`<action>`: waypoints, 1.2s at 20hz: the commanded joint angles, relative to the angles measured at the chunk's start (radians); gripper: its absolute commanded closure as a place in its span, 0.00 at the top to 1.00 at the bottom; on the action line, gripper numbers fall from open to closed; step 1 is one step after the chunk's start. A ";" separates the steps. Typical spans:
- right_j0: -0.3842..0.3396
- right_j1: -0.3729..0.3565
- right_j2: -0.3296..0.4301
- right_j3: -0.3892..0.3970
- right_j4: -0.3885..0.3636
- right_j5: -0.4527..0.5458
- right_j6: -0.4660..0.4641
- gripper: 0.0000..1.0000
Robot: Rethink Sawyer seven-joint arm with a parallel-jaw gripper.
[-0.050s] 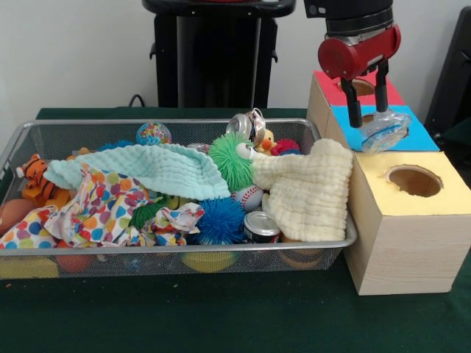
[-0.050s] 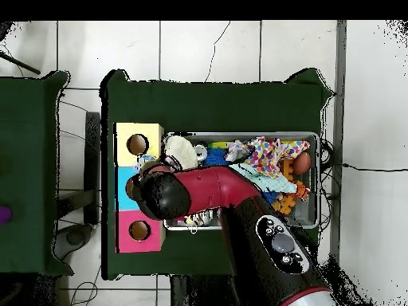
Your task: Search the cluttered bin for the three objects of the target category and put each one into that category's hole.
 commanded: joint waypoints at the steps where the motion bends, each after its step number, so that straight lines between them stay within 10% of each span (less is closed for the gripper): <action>1: -0.045 0.027 0.058 -0.001 -0.058 0.009 0.003 1.00; 24: 0.015 0.008 0.000 0.008 -0.116 -0.028 0.068 1.00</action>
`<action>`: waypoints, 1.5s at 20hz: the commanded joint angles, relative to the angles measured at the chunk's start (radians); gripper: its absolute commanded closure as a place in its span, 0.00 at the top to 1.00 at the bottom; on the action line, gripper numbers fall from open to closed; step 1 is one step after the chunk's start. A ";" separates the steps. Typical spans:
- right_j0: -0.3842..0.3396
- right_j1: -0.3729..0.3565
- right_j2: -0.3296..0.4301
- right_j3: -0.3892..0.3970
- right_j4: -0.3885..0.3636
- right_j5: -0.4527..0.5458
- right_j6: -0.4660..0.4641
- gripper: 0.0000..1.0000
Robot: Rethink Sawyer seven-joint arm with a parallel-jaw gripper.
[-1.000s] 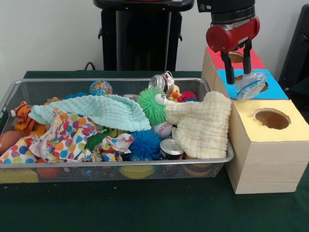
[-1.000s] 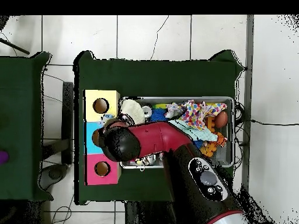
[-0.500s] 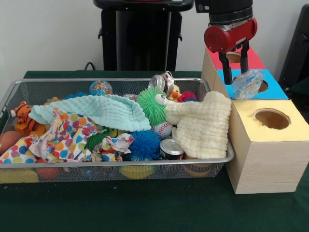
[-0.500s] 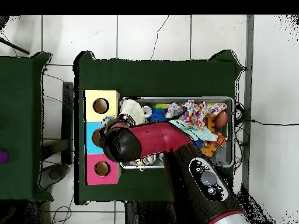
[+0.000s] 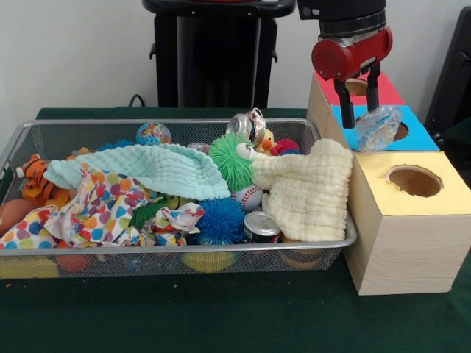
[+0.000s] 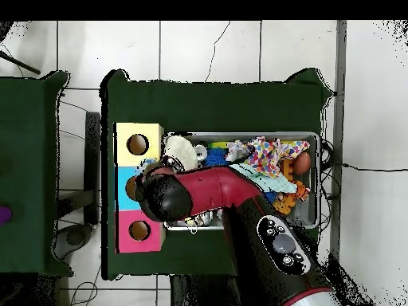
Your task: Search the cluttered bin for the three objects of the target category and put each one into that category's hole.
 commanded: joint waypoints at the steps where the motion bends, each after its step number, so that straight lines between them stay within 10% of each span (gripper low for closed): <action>1: 0.022 0.004 -0.005 0.013 -0.077 -0.031 0.074 1.00; 30: -0.097 -0.035 0.091 0.171 -0.152 -0.223 0.054 1.00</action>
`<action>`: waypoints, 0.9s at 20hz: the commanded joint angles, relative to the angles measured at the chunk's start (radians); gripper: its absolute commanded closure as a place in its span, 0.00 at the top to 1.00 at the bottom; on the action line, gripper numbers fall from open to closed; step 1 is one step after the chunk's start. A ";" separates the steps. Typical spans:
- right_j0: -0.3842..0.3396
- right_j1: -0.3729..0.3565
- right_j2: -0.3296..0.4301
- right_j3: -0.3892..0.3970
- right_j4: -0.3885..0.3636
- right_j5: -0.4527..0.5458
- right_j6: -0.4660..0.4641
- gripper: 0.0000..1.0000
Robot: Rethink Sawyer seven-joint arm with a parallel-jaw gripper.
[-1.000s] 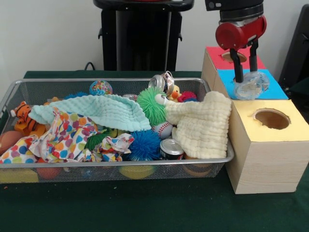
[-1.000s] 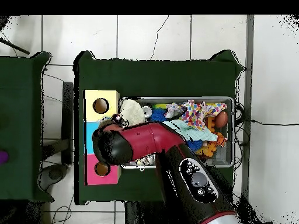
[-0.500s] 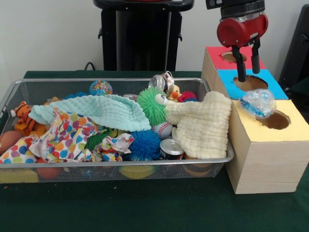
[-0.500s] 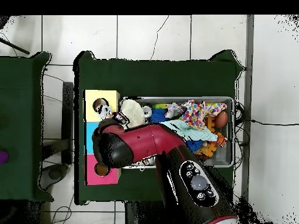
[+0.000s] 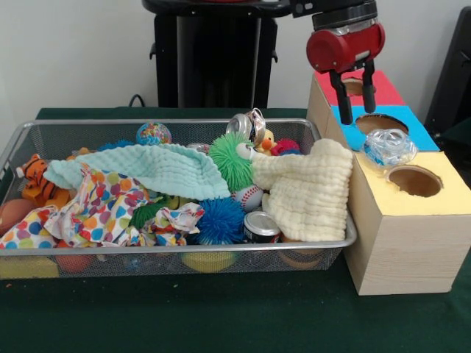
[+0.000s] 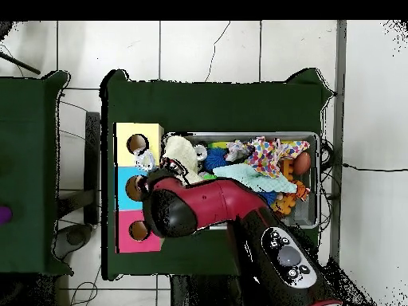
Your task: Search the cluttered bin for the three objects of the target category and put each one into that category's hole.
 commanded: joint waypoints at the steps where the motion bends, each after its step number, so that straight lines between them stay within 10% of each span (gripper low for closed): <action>1: -0.054 0.004 0.069 0.083 -0.088 -0.044 0.057 1.00; 18: -0.040 -0.020 0.097 0.058 -0.048 0.049 0.073 1.00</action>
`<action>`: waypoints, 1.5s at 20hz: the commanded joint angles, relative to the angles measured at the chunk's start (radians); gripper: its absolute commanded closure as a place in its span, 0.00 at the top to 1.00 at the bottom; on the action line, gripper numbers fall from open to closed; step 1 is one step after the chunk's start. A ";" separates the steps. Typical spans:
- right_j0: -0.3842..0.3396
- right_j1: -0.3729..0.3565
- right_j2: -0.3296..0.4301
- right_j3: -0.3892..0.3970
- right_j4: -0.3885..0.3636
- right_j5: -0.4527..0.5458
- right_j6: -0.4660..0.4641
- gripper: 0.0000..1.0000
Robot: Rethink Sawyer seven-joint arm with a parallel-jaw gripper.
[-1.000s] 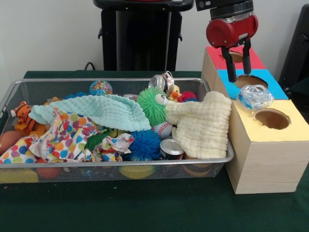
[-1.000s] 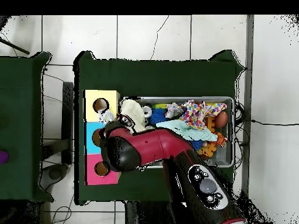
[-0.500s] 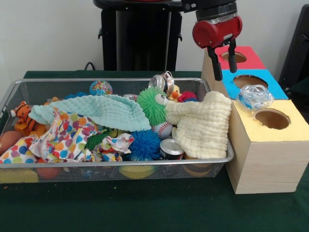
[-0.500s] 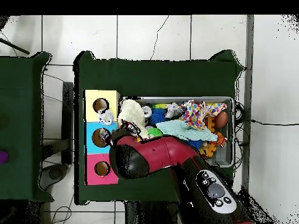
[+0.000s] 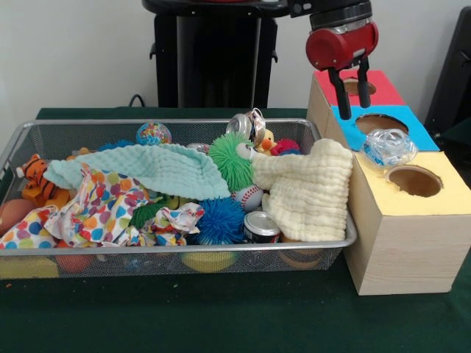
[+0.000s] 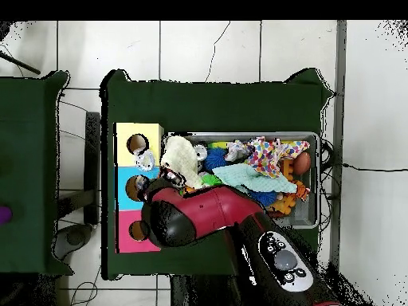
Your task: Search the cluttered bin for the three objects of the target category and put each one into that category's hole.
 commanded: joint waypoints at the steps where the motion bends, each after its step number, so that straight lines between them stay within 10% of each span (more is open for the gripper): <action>1: -0.054 -0.013 0.096 0.019 0.015 0.074 0.063 1.00; 17: -0.230 -0.096 0.323 0.094 0.139 0.186 0.038 1.00; 30: -0.132 -0.124 0.271 -0.080 0.188 0.376 0.034 1.00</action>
